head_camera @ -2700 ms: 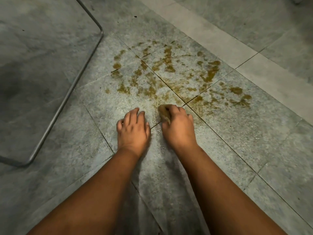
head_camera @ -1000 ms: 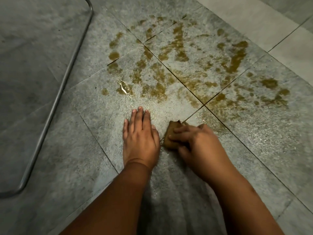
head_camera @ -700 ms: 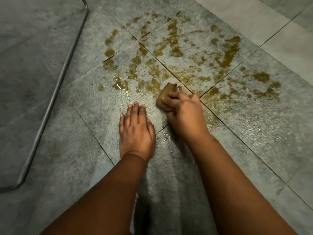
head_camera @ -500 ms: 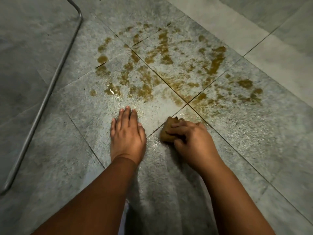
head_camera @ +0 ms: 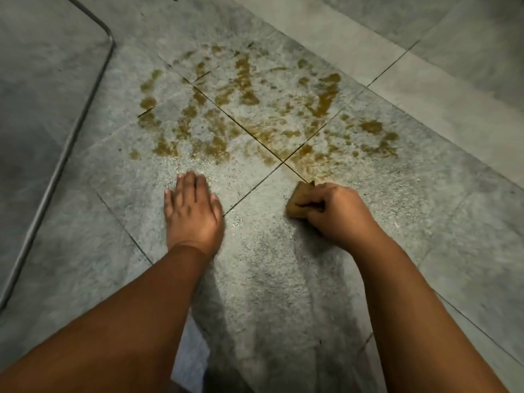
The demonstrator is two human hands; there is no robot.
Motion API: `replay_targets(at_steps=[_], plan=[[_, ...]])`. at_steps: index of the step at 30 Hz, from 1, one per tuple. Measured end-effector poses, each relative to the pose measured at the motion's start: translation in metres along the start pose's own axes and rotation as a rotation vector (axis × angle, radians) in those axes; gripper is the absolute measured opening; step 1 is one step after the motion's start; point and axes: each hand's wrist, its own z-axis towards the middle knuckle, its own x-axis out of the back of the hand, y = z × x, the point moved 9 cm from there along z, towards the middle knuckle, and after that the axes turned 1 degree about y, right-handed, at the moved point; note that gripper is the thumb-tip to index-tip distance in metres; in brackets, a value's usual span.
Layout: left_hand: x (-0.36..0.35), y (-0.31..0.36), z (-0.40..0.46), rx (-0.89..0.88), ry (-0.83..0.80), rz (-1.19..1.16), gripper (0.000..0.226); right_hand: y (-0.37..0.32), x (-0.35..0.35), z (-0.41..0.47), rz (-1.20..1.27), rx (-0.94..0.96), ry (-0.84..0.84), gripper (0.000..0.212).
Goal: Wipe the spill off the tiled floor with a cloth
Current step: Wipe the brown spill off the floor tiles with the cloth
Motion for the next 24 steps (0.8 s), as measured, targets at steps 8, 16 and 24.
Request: replay_targets(at_steps=[8,16,24], plan=[[-0.021,0.101,0.001,-0.263,-0.144,-0.041,0.056,-0.013,0.012,0.072,-0.088,-0.003,0.244,0.043],[-0.041,0.099,-0.001,-0.187,-0.134,-0.102,0.055,0.026,-0.001,-0.009,0.011,-0.144,0.373,0.038],[-0.038,0.103,0.003,-0.192,-0.120,-0.090,0.064,0.030,-0.014,-0.017,0.063,-0.092,0.388,0.048]])
